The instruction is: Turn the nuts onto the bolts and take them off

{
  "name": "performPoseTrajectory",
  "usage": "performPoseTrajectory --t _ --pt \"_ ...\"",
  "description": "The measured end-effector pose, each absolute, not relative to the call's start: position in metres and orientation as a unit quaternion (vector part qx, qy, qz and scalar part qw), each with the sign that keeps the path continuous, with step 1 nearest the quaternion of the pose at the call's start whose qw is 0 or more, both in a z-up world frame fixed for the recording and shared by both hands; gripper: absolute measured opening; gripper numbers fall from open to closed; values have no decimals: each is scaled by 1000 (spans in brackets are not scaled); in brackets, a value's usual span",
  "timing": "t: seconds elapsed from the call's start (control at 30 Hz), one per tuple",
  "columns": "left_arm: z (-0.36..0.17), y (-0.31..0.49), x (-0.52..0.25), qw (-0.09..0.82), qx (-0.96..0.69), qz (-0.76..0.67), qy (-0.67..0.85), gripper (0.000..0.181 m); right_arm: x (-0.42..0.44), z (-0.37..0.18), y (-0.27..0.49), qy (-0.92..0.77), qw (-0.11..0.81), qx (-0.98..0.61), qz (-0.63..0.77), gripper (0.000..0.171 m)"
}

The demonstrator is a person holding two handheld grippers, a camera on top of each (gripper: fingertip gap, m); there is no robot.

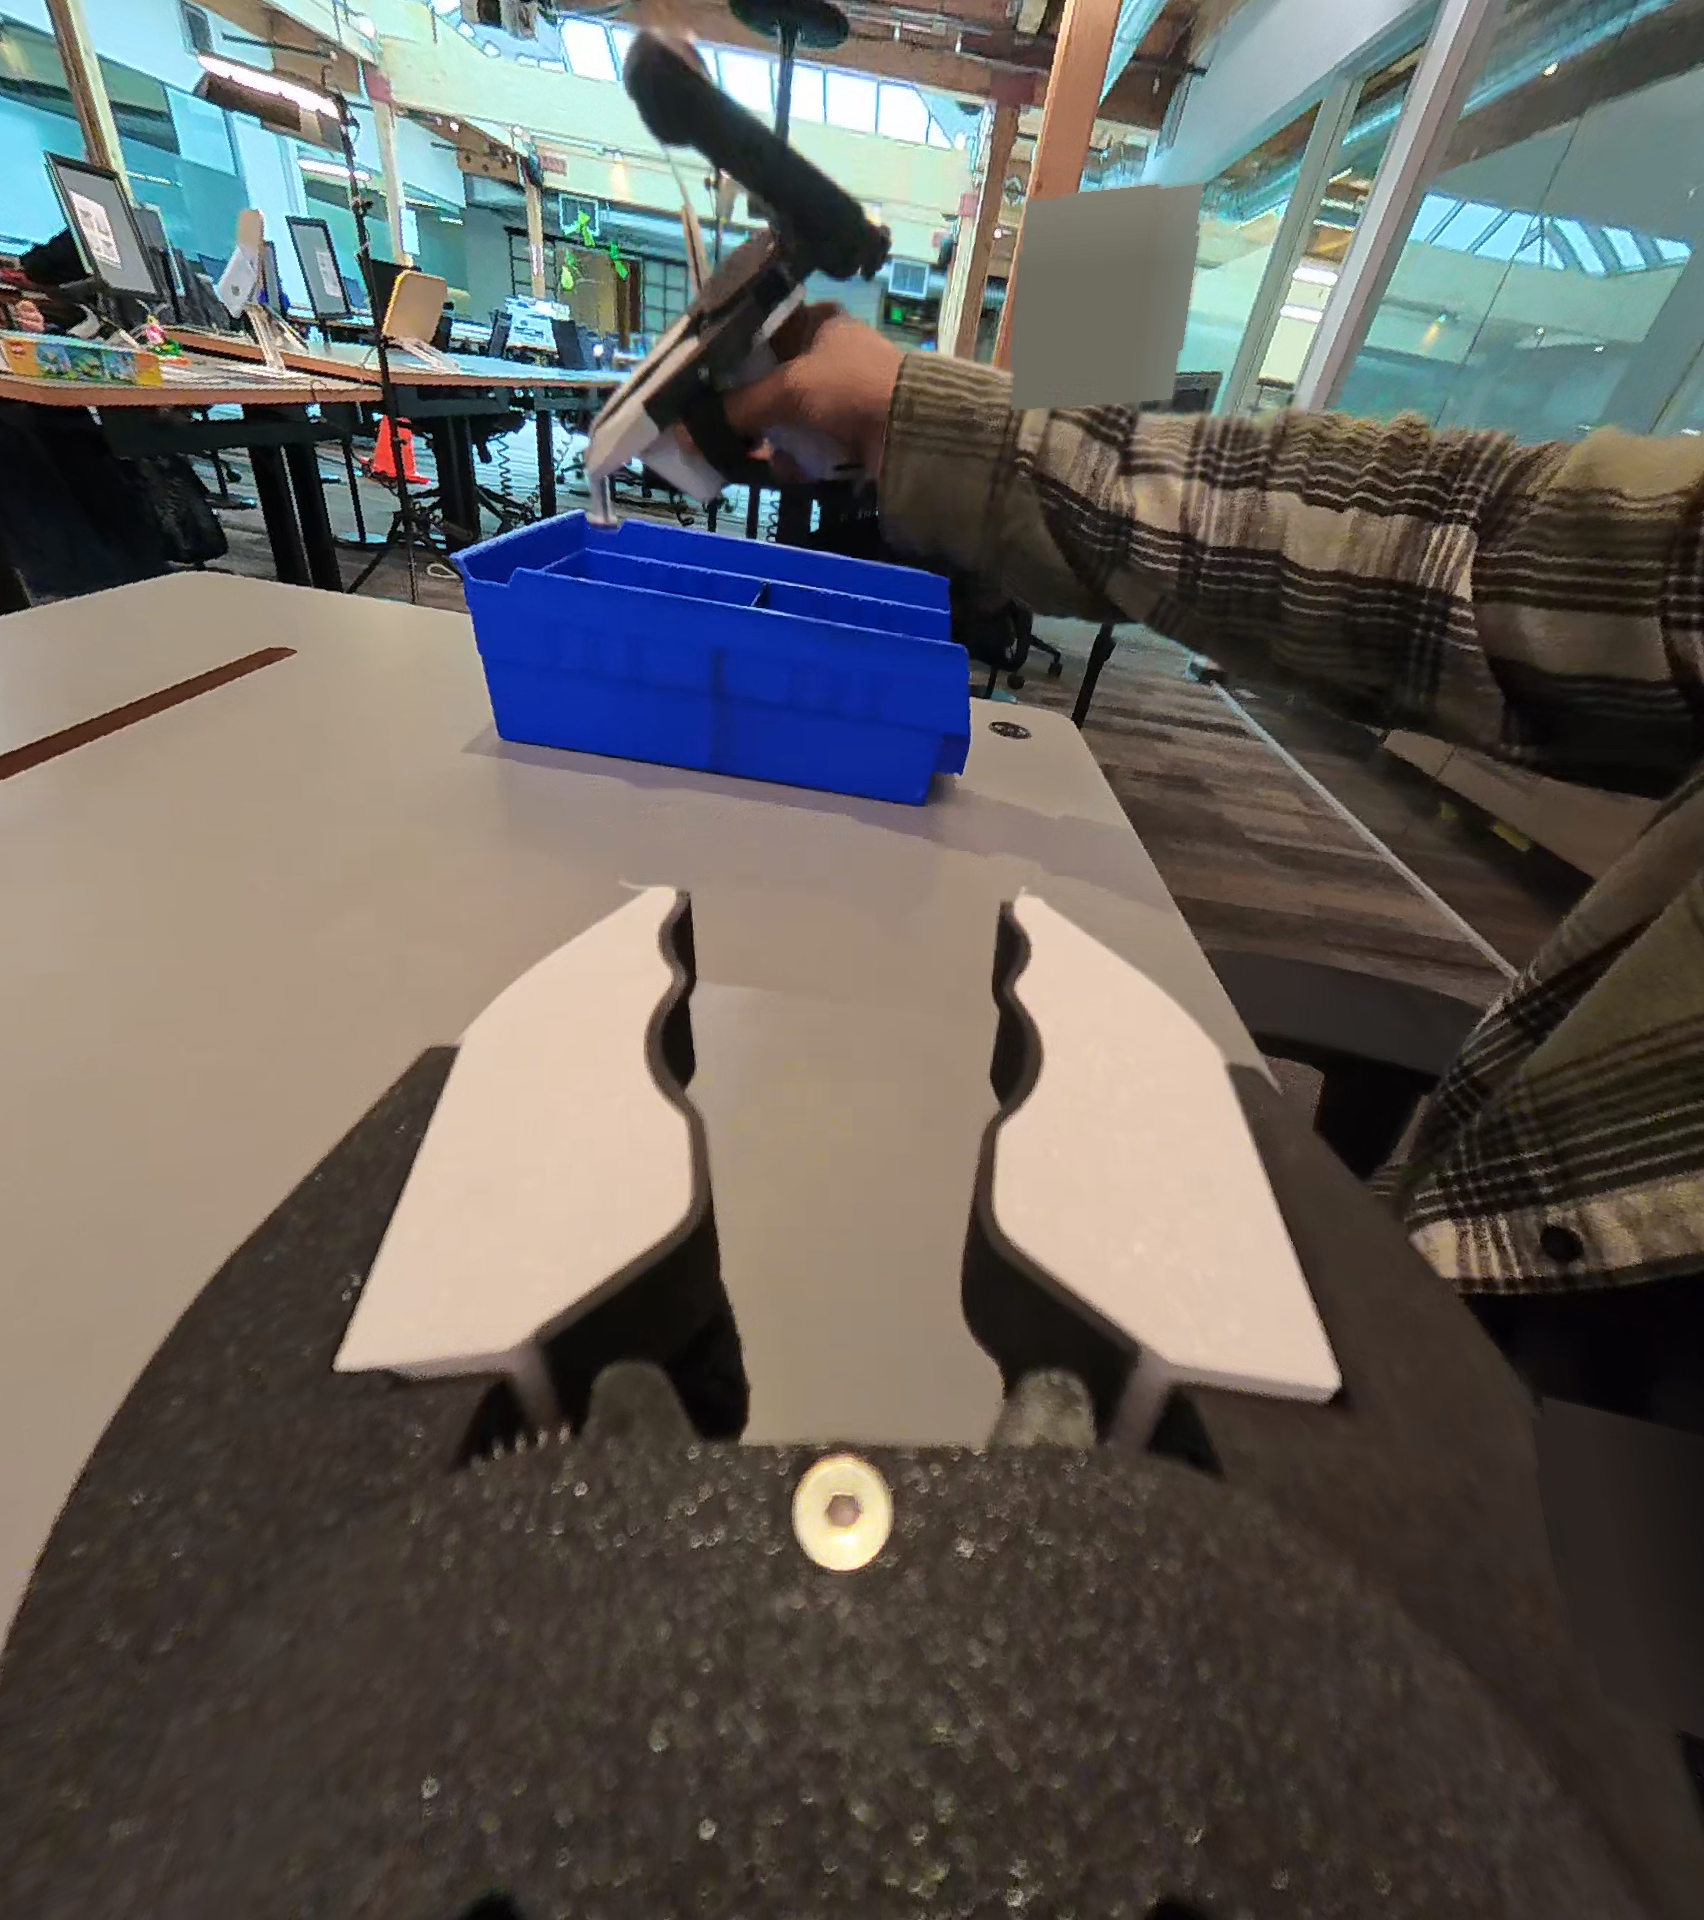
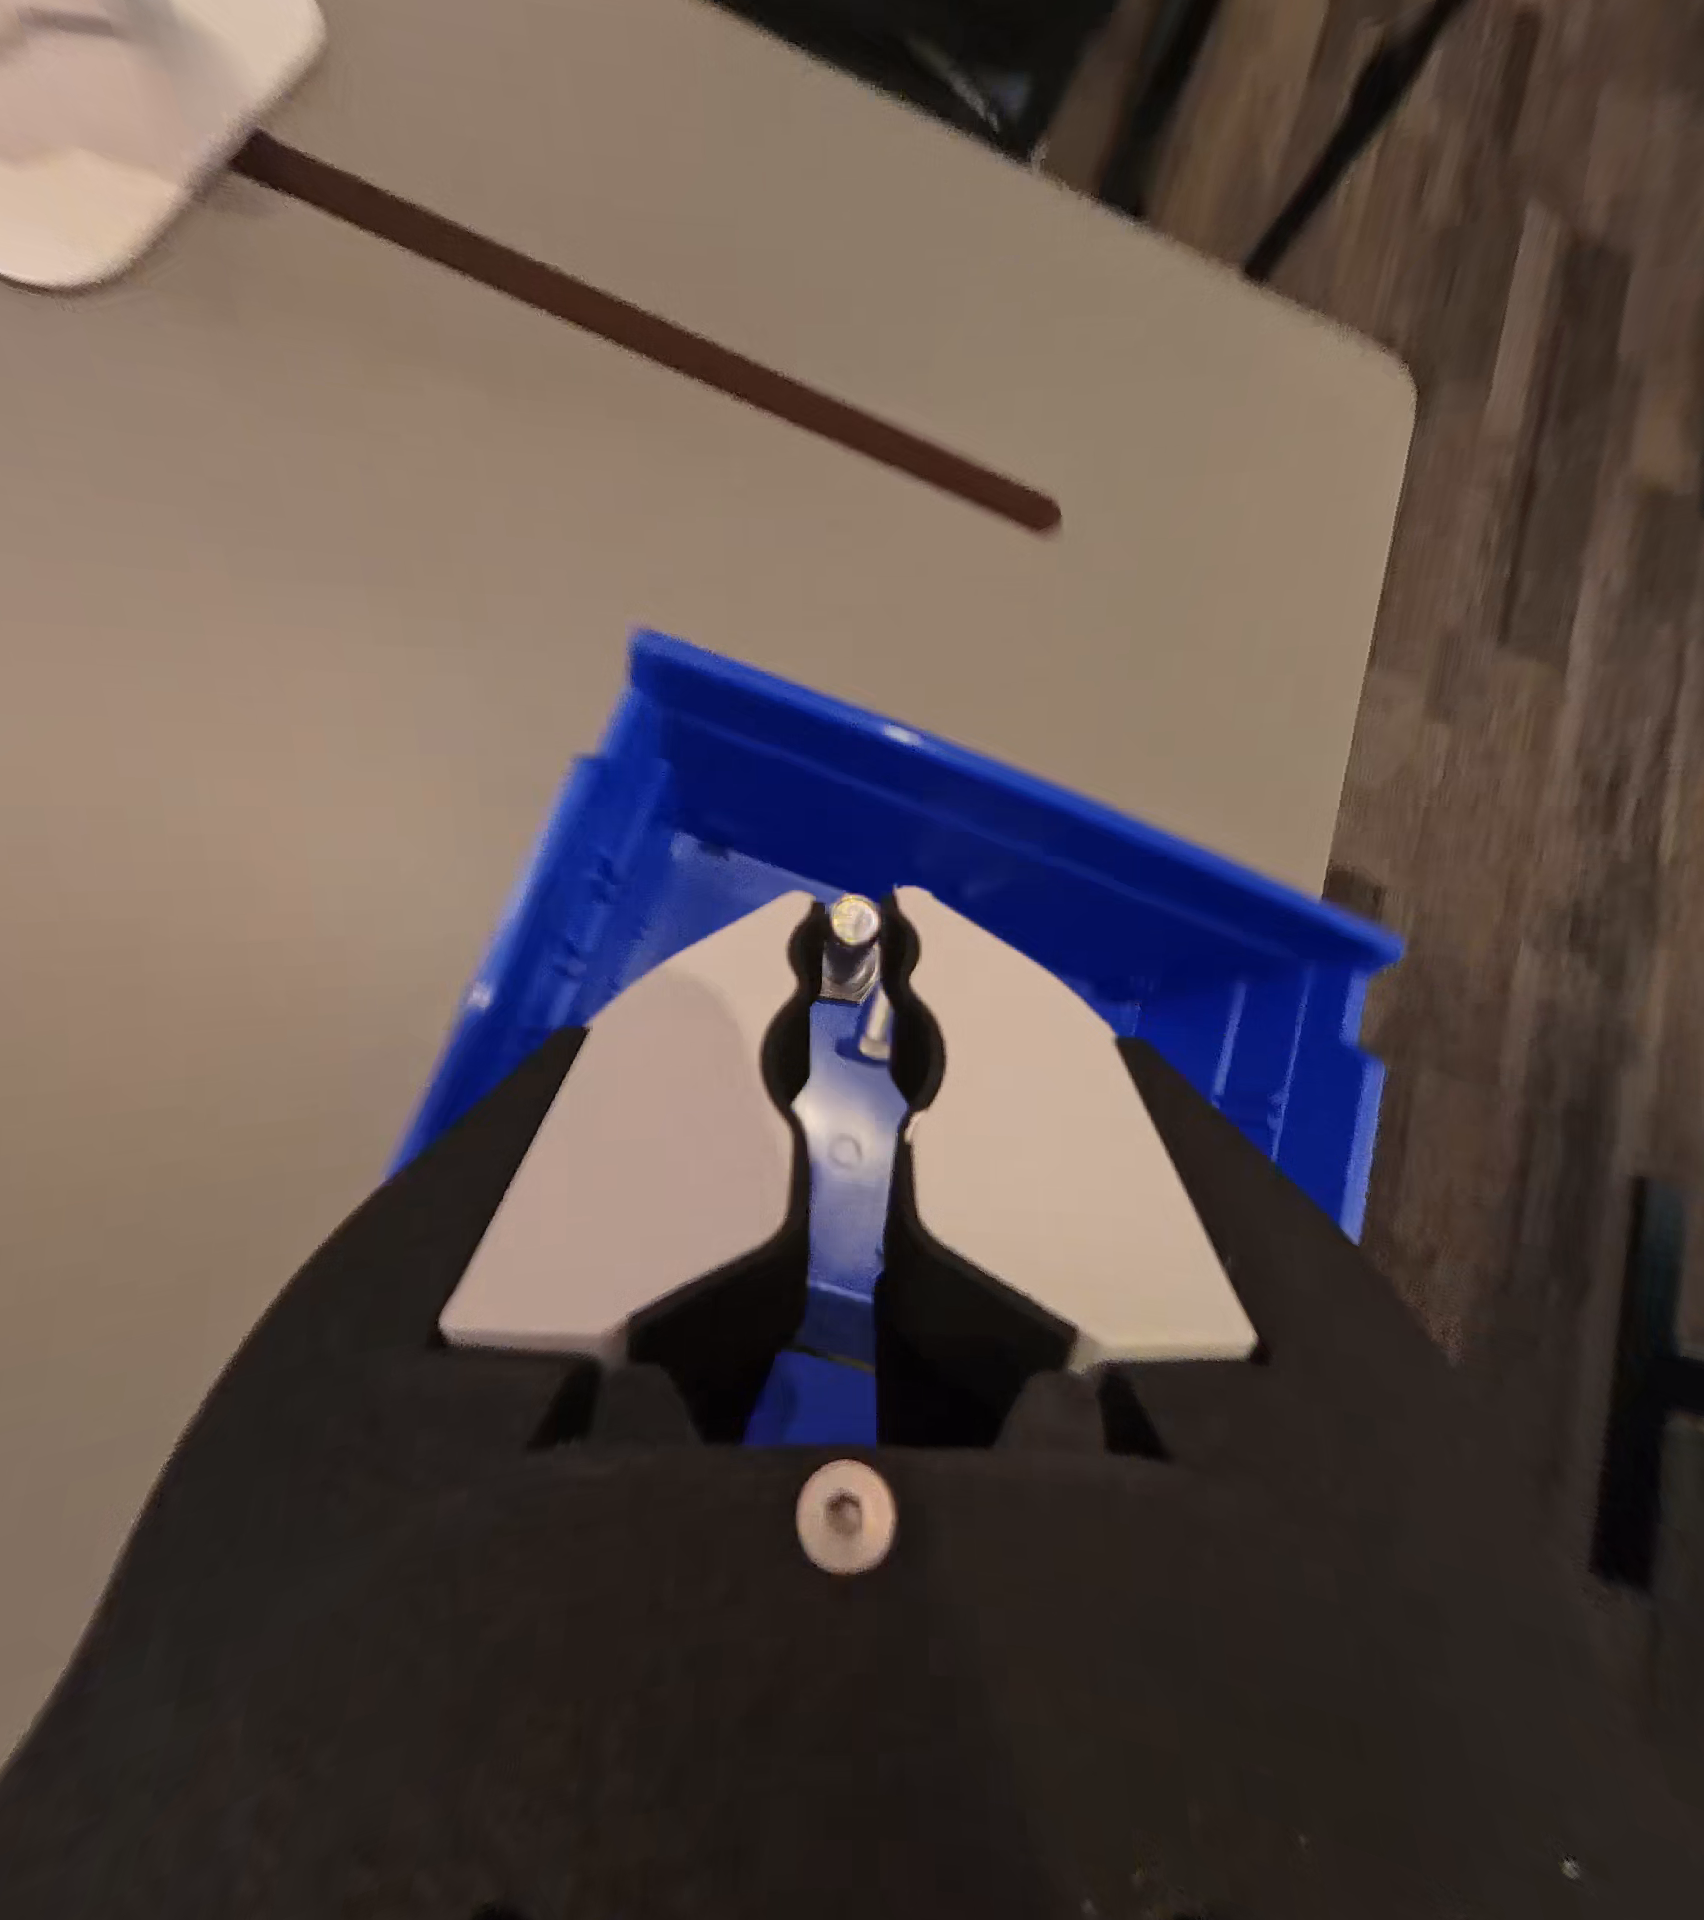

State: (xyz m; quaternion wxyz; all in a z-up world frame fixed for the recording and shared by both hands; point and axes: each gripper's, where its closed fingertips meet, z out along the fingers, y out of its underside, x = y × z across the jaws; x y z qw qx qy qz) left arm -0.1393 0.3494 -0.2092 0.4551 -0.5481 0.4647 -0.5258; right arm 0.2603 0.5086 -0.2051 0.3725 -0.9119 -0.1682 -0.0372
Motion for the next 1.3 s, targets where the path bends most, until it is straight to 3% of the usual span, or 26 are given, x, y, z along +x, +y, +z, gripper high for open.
performPoseTrajectory --t 0.03,0.33,0.4,0.47,0.63,0.7,0.8,1.07,1.3 --pt "-210 350 -139 455 -549 -525 465 55 270 -218 508 -158 362 -918 -38 10" --pt "-211 355 -141 455 -554 -525 458 53 305 -281 498 -108 303 -947 -18 17" --pt "-211 356 -142 455 -557 -525 456 53 306 -274 499 -103 320 -942 -19 26" --pt "-211 358 -143 456 -558 -526 452 53 303 -259 500 -87 350 -933 -11 48" --pt "-210 361 -144 460 -563 -525 442 54 274 -195 482 -43 457 -888 42 58" --pt "-209 362 -143 465 -564 -519 444 54 263 -173 465 -14 494 -867 58 76" --pt "-210 361 -142 468 -565 -508 451 54 241 -151 434 -13 536 -839 98 73" --pt "-187 364 -159 504 -585 -476 420 62 224 -149 366 -11 571 -819 62 97" --pt "-143 360 -234 575 -644 -377 334 86 211 -171 336 -3 527 -848 47 89"
